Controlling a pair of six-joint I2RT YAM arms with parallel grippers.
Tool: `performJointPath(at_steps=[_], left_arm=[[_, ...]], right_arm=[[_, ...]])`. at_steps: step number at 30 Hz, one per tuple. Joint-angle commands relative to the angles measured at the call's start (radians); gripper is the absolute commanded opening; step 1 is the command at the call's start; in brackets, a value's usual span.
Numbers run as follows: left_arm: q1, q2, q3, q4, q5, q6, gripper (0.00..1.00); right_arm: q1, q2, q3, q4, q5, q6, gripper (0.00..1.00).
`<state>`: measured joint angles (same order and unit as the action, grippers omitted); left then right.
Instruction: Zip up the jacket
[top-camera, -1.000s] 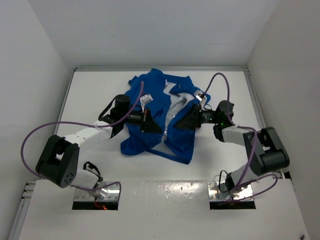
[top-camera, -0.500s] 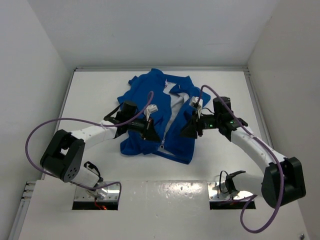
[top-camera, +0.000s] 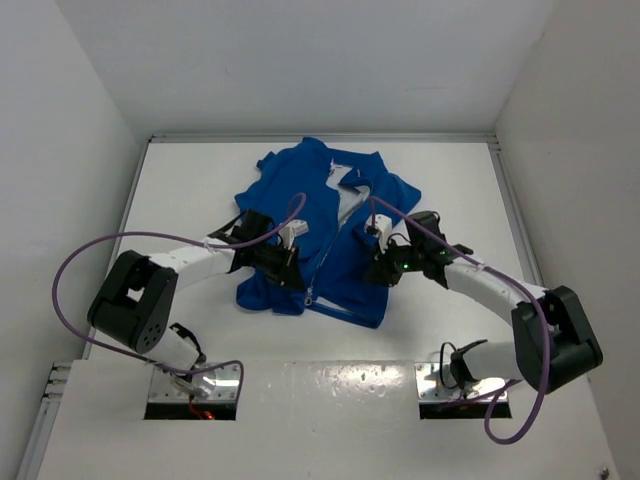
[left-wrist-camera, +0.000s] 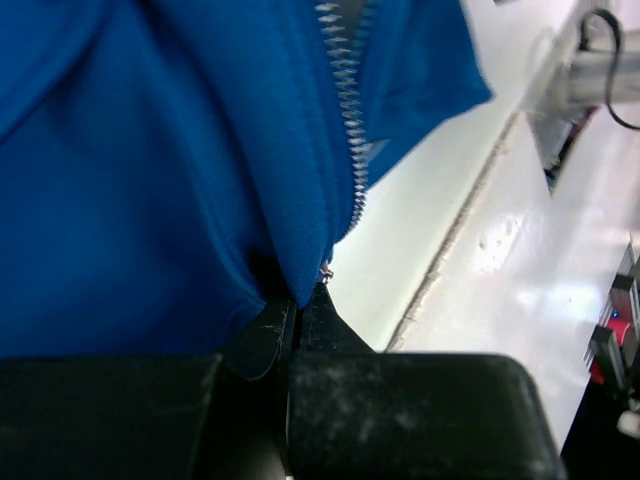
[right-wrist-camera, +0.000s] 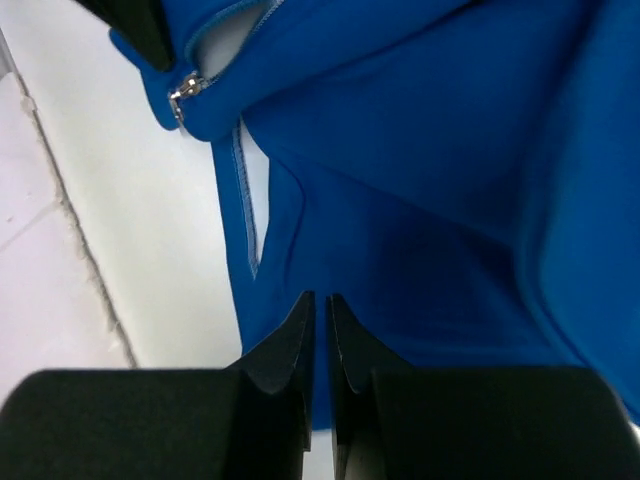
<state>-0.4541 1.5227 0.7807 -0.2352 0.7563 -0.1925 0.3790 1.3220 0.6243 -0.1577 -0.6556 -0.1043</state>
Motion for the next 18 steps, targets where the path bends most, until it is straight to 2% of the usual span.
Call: performJointPath(at_steps=[1, 3, 5, 10, 13, 18], left_arm=[[0.023, 0.037, -0.001, -0.061, -0.034, -0.019, 0.00], [0.023, 0.051, -0.001, -0.061, -0.069, -0.038, 0.00], [0.023, 0.079, -0.001, -0.072, -0.118, -0.070, 0.00], [0.023, 0.129, 0.018, -0.072, -0.130, -0.102, 0.00], [0.023, 0.154, 0.028, -0.072, -0.118, -0.102, 0.00], [0.023, 0.192, 0.046, -0.072, -0.080, -0.102, 0.00]], right_arm=[[0.064, 0.012, -0.076, 0.292, 0.027, 0.058, 0.08], [0.096, 0.031, -0.106, 0.430, 0.013, 0.077, 0.08], [0.125, 0.080, -0.103, 0.481, -0.036, 0.077, 0.08], [0.147, 0.210, -0.041, 0.462, -0.041, 0.051, 0.09], [0.159, 0.233, -0.048, 0.437, 0.065, -0.026, 0.09], [0.162, 0.281, -0.015, 0.350, 0.175, -0.046, 0.03]])
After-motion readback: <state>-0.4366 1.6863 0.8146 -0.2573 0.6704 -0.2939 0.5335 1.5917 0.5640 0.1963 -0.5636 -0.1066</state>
